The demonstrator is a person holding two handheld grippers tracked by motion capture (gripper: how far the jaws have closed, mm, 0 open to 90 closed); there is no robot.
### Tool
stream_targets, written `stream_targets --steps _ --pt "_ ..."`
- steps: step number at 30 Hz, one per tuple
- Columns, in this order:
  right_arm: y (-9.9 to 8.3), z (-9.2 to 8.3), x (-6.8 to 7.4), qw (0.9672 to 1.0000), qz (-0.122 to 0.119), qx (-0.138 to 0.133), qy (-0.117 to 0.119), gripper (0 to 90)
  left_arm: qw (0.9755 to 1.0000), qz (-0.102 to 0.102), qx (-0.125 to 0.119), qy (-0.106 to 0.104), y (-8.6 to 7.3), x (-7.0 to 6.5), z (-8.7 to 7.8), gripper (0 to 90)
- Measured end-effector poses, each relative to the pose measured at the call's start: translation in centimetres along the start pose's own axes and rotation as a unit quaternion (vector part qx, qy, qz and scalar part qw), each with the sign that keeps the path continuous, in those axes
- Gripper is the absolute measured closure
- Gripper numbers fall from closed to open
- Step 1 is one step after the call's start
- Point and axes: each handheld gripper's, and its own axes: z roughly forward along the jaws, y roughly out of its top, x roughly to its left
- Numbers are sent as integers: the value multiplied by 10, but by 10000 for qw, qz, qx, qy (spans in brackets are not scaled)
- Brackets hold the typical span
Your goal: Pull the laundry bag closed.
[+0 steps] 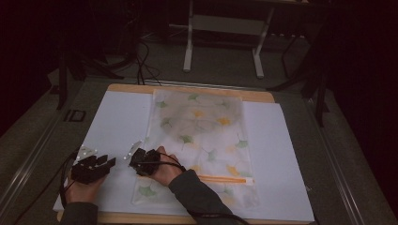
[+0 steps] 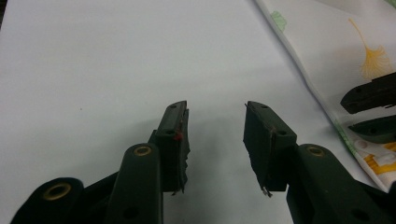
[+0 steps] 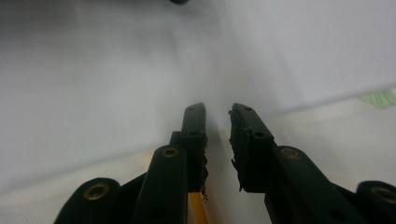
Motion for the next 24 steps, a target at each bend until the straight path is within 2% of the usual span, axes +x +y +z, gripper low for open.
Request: stream_targets --steps 4,7,10,17,24 --pt "5 3 5 9999 -87 -37 48 720 10000 8 5 1 0 1 0 603" --pt "7 9 8 9999 -127 60 80 710 10000 11 3 0 0 1 0 603" --pt "7 13 9 9996 -191 217 -14 729 10000 2 -3 -7 0 2 -1 603" --pt "6 10 5 9996 -98 228 -106 760 10000 4 3 1 0 1 -1 602" --pt "3 4 4 9995 -140 297 3 757 10000 5 5 5 0 1 -1 601"
